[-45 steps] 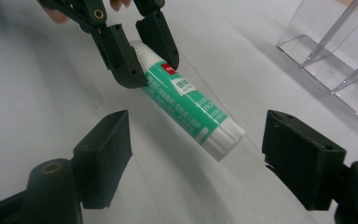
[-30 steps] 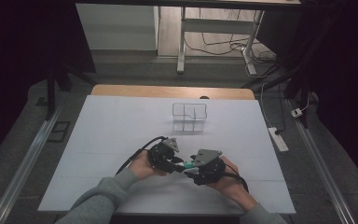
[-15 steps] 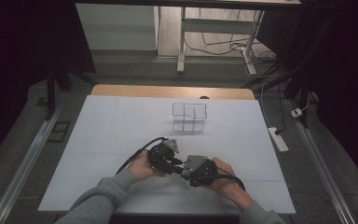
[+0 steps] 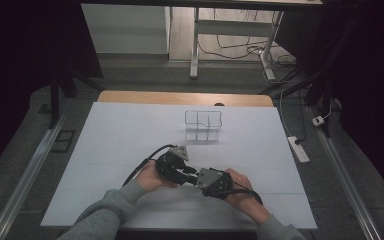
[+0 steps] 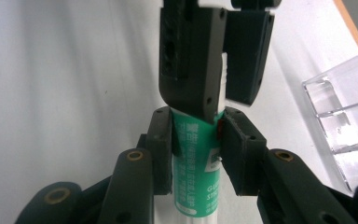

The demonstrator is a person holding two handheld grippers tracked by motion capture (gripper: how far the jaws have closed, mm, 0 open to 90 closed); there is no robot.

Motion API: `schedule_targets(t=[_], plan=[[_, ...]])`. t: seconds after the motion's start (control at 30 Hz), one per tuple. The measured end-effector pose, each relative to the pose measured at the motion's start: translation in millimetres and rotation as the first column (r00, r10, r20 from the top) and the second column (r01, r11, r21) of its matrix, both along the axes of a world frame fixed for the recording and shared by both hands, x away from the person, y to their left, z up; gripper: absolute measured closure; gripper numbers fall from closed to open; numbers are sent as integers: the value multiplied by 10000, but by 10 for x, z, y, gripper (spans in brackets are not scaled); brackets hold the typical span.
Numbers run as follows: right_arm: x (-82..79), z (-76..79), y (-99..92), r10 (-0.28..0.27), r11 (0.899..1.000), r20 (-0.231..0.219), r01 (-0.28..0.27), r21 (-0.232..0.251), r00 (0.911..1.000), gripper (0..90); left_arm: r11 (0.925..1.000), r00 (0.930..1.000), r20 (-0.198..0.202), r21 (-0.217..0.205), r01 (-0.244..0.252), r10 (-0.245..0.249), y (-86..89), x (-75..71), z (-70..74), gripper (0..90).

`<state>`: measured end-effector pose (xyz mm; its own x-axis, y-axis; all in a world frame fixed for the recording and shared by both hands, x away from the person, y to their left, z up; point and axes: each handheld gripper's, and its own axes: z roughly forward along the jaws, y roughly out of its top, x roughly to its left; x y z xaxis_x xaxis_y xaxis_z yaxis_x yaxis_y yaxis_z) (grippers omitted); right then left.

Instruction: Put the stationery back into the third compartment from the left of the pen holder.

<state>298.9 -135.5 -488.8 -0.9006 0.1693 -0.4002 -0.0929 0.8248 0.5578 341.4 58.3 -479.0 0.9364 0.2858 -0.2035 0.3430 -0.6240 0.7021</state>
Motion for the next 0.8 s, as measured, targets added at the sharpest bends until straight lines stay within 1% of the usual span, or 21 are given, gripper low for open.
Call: schedule_targets(t=[0.03, 0.1, 0.13, 0.17, 0.2, 0.27, 0.3, 0.33, 0.43, 0.5, 0.53, 0.6, 0.7, 0.77, 0.8], plan=[[10, 11, -17, -47, 10000, -3, 47, 77, 10000, 651, 9998, 9999, 79, -137, -146, 148, 19, -2, 12, 515], [40, 20, -56, -274, 9984, -142, 281, 489, 9995, 651, 9979, 9986, 162, -414, -500, 507, 64, -9, 30, 412], [40, 20, -56, -274, 9984, -142, 281, 489, 9995, 651, 9965, 9975, 217, -514, -655, 667, 92, -10, 36, 412], [63, 24, -81, -387, 9965, -248, 404, 732, 9989, 651, 9949, 9962, 280, -599, -812, 830, 121, -12, 40, 388], [63, 24, -81, -387, 9965, -248, 404, 732, 9989, 651, 9928, 9945, 350, -708, -965, 992, 149, -17, 43, 388], [85, 40, -108, -490, 9947, -438, 527, 880, 9978, 650, 9890, 9908, 505, -843, -1214, 1259, 205, -29, 51, 364], [96, 42, -117, -515, 9930, -512, 566, 1038, 9974, 650, 9872, 9883, 629, -878, -1331, 1388, 232, -39, 56, 353], [107, 51, -133, -532, 9925, -506, 584, 1076, 9973, 650, 9855, 9863, 723, -935, -1414, 1484, 259, -50, 58, 348], [130, 71, -164, -613, 9865, -640, 703, 1477, 9961, 650, 9833, 9828, 872, -968, -1544, 1629, 330, -76, 69, 346], [139, 86, -186, -689, 9822, -850, 825, 1690, 9940, 650, 9813, 9796, 987, -990, -1652, 1749, 370, -95, 72, 347], [147, 89, -194, -695, 9800, -856, 841, 1805, 9939, 650, 9791, 9776, 1005, -1042, -1747, 1852, 384, -108, 69, 347], [154, 105, -214, -785, 9784, -913, 943, 1840, 9927, 650, 9791, 9754, 1125, -961, -1794, 1898, 422, -126, 66, 346], [168, 99, -228, -876, 9714, -1038, 1081, 2116, 9907, 650, 9756, 9714, 1154, -966, -1970, 2075, 467, -146, 57, 341], [178, 100, -241, -933, 9710, -1041, 1136, 2103, 9902, 650, 9732, 9675, 1223, -910, -2110, 2212, 486, -160, 49, 338], [181, 96, -244, -987, 9684, -1078, 1204, 2183, 9893, 650, 9725, 9653, 1301, -848, -2168, 2265, 496, -169, 44, 334]])
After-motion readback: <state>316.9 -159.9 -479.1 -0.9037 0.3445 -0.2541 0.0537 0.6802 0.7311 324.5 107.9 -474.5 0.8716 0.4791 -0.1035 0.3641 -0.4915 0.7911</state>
